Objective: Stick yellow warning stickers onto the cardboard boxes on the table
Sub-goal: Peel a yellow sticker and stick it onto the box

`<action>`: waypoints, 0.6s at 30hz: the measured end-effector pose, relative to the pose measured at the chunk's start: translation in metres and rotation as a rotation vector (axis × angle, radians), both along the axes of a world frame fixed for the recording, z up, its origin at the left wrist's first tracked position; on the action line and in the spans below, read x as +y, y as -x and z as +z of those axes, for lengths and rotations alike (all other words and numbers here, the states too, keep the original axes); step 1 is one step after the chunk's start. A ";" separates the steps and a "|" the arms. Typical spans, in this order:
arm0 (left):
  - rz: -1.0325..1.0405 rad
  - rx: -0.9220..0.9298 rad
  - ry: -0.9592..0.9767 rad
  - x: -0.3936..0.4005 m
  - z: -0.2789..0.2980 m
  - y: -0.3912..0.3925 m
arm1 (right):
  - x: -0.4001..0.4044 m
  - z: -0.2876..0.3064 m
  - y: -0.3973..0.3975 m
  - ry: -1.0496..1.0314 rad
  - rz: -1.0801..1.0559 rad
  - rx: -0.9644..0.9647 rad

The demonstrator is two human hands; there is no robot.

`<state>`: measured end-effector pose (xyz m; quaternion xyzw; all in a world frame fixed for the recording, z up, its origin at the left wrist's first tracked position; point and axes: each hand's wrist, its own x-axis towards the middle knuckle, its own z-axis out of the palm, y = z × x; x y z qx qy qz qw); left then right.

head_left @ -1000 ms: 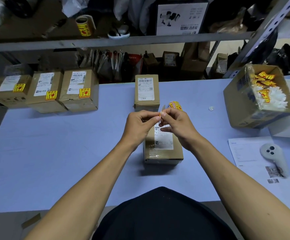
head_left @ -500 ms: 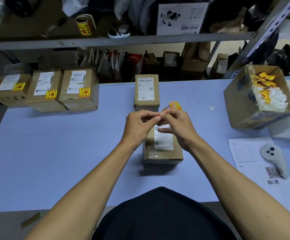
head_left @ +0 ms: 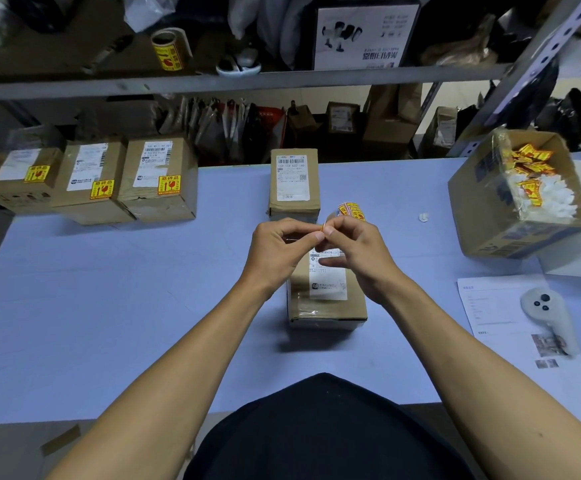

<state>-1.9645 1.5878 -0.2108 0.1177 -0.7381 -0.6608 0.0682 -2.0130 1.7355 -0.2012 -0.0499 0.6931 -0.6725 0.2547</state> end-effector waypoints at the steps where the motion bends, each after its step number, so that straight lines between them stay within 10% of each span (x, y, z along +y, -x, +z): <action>1: 0.008 -0.005 -0.019 0.000 0.000 0.000 | 0.000 0.000 -0.001 0.009 0.000 0.001; 18: 0.005 -0.023 -0.158 0.003 0.004 -0.003 | -0.010 -0.005 -0.015 0.115 -0.069 -0.129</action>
